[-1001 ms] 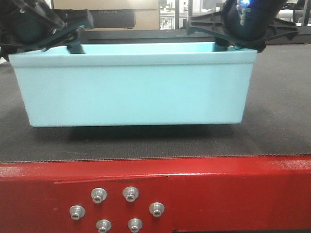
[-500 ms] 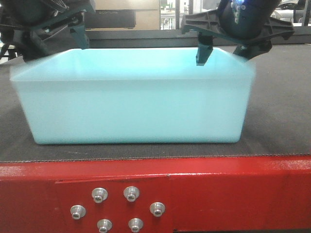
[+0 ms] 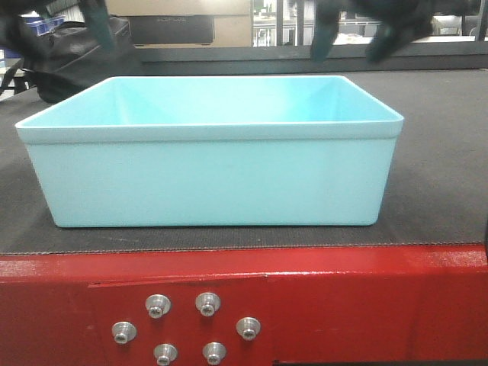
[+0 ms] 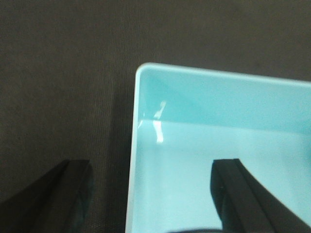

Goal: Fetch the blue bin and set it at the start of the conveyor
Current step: 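Open both grippers and lift them off the bin walls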

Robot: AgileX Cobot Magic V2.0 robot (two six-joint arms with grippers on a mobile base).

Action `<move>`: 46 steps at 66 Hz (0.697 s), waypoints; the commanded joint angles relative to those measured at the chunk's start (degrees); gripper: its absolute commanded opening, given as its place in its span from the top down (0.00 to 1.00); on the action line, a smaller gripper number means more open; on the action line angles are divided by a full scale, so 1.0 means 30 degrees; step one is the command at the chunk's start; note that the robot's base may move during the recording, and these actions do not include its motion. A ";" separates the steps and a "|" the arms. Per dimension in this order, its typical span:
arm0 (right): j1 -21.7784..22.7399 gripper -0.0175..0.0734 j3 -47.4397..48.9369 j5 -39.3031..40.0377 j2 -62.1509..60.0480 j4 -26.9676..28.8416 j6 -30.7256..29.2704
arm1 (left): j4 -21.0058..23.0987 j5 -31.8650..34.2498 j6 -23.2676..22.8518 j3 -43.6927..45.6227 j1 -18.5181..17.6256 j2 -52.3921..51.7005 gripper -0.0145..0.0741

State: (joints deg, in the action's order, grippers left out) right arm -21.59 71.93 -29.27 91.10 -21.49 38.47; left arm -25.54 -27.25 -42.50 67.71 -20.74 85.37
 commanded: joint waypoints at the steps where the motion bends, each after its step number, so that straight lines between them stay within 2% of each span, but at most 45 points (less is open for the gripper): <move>1: -0.0065 0.54 0.0220 -0.0769 -0.1192 -0.0286 -0.0130 | -0.0047 -0.0442 -0.0042 0.0149 0.0017 -0.1446 0.42; 4: -0.0100 0.62 0.0220 -0.1119 -0.1647 -0.0320 -0.0130 | -0.0047 -0.0655 -0.0042 0.0149 0.0017 -0.2090 0.47; 9: -0.0100 0.76 0.0220 -0.1383 -0.2248 -0.0320 -0.0130 | -0.0047 -0.0891 -0.0042 0.0149 0.0017 -0.2874 0.62; 13: -0.0100 0.88 0.0134 -0.1398 -0.2616 -0.0320 -0.0246 | -0.0047 -0.1237 -0.0042 0.0149 0.0017 -0.3437 0.79; 15: -0.0100 0.97 -0.0066 -0.1122 -0.2866 -0.0320 -0.0518 | -0.0047 -0.1449 -0.0042 0.0149 0.0017 -0.3621 0.93; 16: -0.0100 0.99 -0.0146 -0.1006 -0.2938 -0.0320 -0.0558 | -0.0047 -0.1574 -0.0042 0.0149 0.0017 -0.3727 0.96; 29: -0.0100 0.99 -0.2872 0.1511 -0.4687 -0.0608 -0.0672 | -0.0047 -0.0931 0.0148 -0.0970 0.0017 -0.4549 0.96; 37: -0.0100 0.99 -0.5748 0.4902 -0.6670 -0.1067 -0.0672 | 0.0093 0.2558 0.0148 -0.3472 0.0017 -0.5619 0.96; 46: -0.0100 0.99 -0.8237 0.7578 -0.8657 -0.1094 -0.0672 | 0.0768 0.6714 0.0148 -0.6610 0.0017 -0.7156 0.96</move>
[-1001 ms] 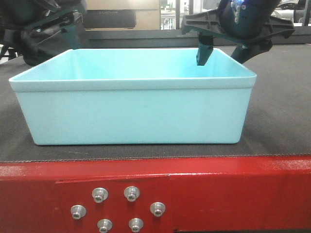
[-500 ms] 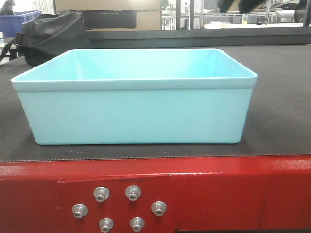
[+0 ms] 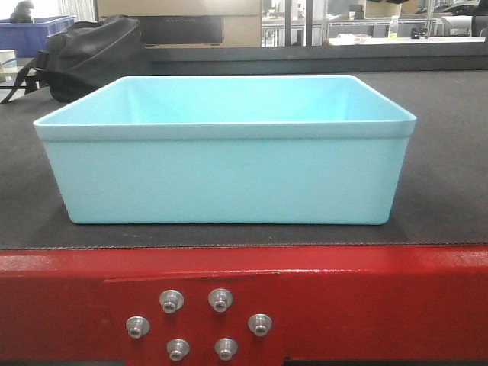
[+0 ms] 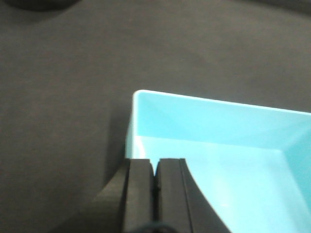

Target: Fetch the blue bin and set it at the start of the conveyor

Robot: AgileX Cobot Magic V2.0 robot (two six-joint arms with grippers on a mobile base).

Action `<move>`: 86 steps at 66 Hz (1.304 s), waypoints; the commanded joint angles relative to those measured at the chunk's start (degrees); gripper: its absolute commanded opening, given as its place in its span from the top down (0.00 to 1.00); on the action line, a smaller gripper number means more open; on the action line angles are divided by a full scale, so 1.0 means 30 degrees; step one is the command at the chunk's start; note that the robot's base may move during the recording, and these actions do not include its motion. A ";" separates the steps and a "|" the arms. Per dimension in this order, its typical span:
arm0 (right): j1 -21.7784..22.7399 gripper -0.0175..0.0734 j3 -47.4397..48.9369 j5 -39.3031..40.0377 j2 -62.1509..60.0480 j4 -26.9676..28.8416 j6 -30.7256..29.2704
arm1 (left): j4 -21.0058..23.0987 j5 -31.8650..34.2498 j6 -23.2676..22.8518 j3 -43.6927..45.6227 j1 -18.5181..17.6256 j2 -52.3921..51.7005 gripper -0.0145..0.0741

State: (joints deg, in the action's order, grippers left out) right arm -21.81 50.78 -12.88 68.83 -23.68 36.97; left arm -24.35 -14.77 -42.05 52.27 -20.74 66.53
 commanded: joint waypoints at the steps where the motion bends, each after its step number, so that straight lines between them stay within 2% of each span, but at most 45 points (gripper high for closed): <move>1: -0.0025 0.99 -0.1372 0.2278 -0.1419 -0.0365 -0.0174 | 0.0439 0.2876 -0.0003 -0.1761 0.0017 -0.1035 0.96; 10: -0.0025 0.99 -0.2956 0.2682 -0.3071 -0.0365 -0.0174 | 0.0882 0.5074 -0.0003 -0.4693 0.0017 -0.2971 0.96; 24: -0.0025 0.99 -0.4999 0.2445 -0.6348 -0.0383 -0.0174 | 0.0882 0.5239 -0.0003 -0.7267 0.0017 -0.6888 0.96; 36: -0.0025 0.99 -0.5130 0.2482 -0.8525 -0.0347 -0.0174 | 0.0882 0.5075 -0.0003 -0.7409 0.0017 -0.9606 0.96; 49: -0.0025 0.99 -0.5130 0.2482 -0.9636 -0.0347 -0.0174 | 0.0882 0.5259 -0.0003 -0.7409 0.0017 -1.1096 0.96; 83: 0.0012 0.99 -0.5159 0.2244 -0.9804 -0.0386 -0.0174 | 0.0882 0.5296 -0.0003 -0.7409 0.0017 -1.1226 0.96; 86: 0.0012 0.99 -0.5206 0.1905 -0.9939 -0.0386 -0.1027 | 0.0882 0.5296 -0.0003 -0.7409 0.0017 -1.1226 0.96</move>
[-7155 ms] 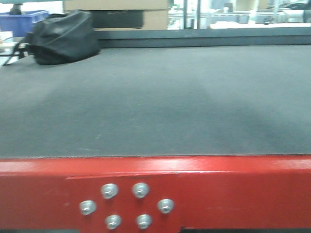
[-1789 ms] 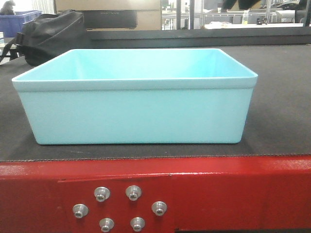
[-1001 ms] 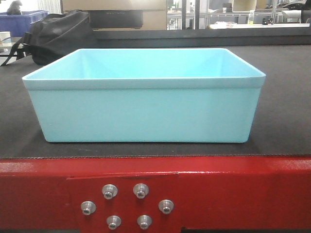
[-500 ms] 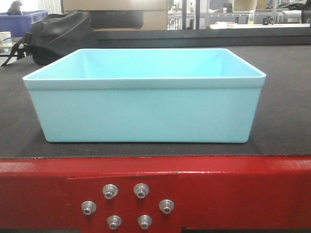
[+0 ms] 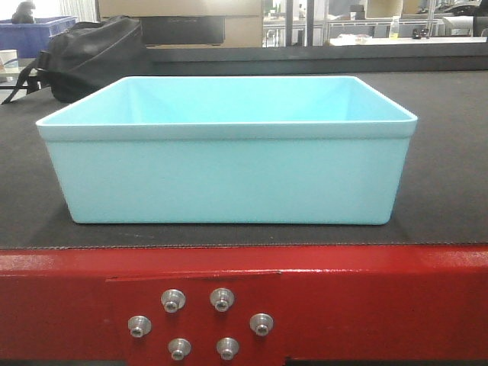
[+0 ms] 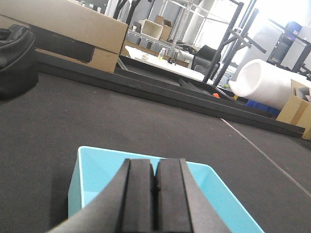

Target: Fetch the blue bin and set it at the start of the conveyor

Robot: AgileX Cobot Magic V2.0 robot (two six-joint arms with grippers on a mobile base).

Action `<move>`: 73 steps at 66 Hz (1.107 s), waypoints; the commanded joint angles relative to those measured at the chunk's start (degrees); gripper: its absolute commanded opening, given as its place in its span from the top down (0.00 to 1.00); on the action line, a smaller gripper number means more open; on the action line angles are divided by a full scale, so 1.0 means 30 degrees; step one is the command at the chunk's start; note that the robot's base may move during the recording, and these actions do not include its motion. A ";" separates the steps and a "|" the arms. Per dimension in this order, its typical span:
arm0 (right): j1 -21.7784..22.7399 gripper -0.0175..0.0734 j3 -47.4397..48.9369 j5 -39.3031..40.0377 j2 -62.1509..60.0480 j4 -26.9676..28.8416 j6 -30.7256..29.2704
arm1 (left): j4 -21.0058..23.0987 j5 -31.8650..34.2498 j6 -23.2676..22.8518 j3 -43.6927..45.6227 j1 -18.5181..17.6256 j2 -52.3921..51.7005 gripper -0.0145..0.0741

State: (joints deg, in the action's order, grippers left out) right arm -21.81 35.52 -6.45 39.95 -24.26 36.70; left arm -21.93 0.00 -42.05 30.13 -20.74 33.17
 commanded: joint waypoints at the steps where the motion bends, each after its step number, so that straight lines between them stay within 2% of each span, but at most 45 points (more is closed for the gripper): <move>1: 0.0012 0.99 -0.0117 -0.0279 -0.0353 -0.0193 -0.1410 | 0.0074 0.0373 -0.0003 -0.0027 0.0017 -0.0106 0.96; 7: 0.0256 0.99 -0.0403 -0.0469 -0.1066 0.0519 -0.5164 | 0.0074 0.0373 -0.0003 -0.0027 0.0017 -0.0106 0.96; 13: 0.1614 0.99 -0.1138 -0.0533 -0.2078 0.2780 -0.9028 | 0.0074 0.0373 -0.0003 -0.0027 0.0017 -0.0106 0.96; 25: 0.5586 0.99 -0.3902 0.0556 -0.4330 0.6370 -1.2436 | 0.0074 0.0373 -0.0003 -0.0027 0.0017 -0.0106 0.96; 32: 0.7707 0.99 -0.6151 0.1877 -0.6356 0.6960 -1.2591 | 0.0074 0.0373 -0.0003 -0.0027 0.0017 -0.0106 0.96; 39: 0.8758 0.99 -0.8240 0.2269 -0.8391 0.8293 -1.2591 | 0.0074 0.0373 -0.0003 -0.0027 0.0017 -0.0106 0.96; 57: 0.8889 0.99 -1.1716 0.2269 -1.3261 0.8375 -1.2591 | 0.0074 0.0373 -0.0003 -0.0027 0.0017 -0.0106 0.96; 73: 0.8889 0.99 -1.1839 0.2149 -1.3317 0.8375 -1.2629 | 0.0074 0.0373 -0.0003 -0.0027 0.0017 -0.0106 0.96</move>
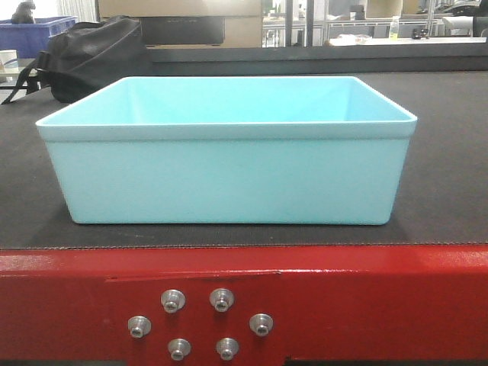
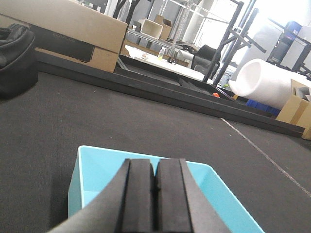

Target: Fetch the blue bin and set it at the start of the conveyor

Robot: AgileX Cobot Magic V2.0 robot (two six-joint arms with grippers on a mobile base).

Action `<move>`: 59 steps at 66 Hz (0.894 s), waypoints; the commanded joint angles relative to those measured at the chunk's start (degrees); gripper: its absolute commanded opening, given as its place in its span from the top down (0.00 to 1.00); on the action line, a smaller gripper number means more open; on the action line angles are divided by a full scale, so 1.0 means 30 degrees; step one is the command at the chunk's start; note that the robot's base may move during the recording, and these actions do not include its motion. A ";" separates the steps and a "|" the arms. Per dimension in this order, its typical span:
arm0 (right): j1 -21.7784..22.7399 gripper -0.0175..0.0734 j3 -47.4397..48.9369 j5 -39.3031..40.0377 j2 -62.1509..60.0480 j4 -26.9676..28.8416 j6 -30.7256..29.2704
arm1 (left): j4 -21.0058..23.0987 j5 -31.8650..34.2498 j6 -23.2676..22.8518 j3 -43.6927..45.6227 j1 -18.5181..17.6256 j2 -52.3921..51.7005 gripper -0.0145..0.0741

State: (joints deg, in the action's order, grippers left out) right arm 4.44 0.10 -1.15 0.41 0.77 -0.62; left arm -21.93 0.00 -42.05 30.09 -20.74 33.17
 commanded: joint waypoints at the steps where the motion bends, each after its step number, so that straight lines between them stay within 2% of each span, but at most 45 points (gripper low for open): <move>1: 0.0140 0.99 -0.0034 0.0382 -0.0137 0.0032 -0.0187 | 0.0074 0.0373 -0.0003 -0.0016 0.0017 -0.0106 0.96; 59: 0.0140 0.99 -0.0034 0.0183 -0.0137 0.0032 -0.0187 | -0.0151 0.0330 -0.0003 -0.0016 0.0063 -0.0106 0.96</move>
State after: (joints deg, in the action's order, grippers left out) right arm 4.44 0.00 -1.26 0.41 0.88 -0.77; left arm -21.93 0.00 -42.05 30.09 -20.74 33.17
